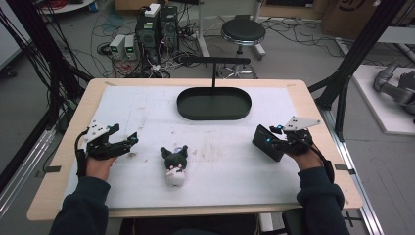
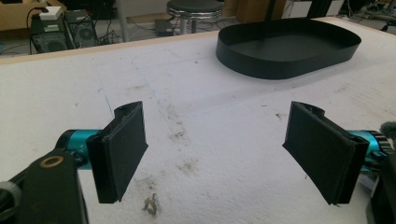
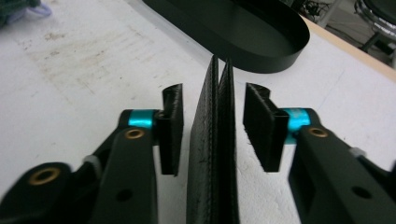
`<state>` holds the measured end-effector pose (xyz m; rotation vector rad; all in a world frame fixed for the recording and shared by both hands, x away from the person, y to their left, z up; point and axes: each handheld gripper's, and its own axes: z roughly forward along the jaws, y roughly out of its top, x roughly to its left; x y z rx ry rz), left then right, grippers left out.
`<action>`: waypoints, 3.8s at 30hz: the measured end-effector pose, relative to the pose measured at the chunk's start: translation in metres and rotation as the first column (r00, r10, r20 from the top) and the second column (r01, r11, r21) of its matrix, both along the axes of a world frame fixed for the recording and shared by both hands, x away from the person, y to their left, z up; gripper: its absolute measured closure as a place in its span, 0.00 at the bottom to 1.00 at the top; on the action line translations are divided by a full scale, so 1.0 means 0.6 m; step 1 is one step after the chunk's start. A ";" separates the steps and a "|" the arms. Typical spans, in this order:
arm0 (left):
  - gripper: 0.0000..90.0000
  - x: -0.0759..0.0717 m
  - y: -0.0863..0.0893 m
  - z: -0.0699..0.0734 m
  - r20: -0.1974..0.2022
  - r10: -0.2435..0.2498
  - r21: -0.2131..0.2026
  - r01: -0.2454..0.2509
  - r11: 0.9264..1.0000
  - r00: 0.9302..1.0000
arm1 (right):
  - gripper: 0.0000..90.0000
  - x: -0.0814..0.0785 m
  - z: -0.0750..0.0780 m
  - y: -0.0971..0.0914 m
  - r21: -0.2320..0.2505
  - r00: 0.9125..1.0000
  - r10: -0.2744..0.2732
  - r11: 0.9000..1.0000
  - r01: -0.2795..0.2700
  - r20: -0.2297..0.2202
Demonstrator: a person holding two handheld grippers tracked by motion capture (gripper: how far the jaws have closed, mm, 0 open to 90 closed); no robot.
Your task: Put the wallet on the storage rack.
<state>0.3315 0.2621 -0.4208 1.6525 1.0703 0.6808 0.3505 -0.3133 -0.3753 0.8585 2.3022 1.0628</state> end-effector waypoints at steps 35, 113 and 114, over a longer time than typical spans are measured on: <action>0.23 0.003 0.001 -0.003 -0.001 0.001 -0.013 -0.001 1.000 1.000 | 0.23 0.011 -0.014 -0.012 0.060 0.994 -0.107 0.993 0.106 0.004; 0.23 -0.001 0.005 -0.009 -0.019 0.006 0.012 -0.006 1.000 1.000 | 0.54 0.305 -0.010 0.157 0.225 0.945 -0.305 0.919 0.325 -0.119; 0.23 -0.001 0.005 -0.009 -0.020 0.007 0.009 -0.007 1.000 1.000 | 0.54 0.299 -0.006 0.148 0.228 0.946 -0.305 0.919 0.322 -0.110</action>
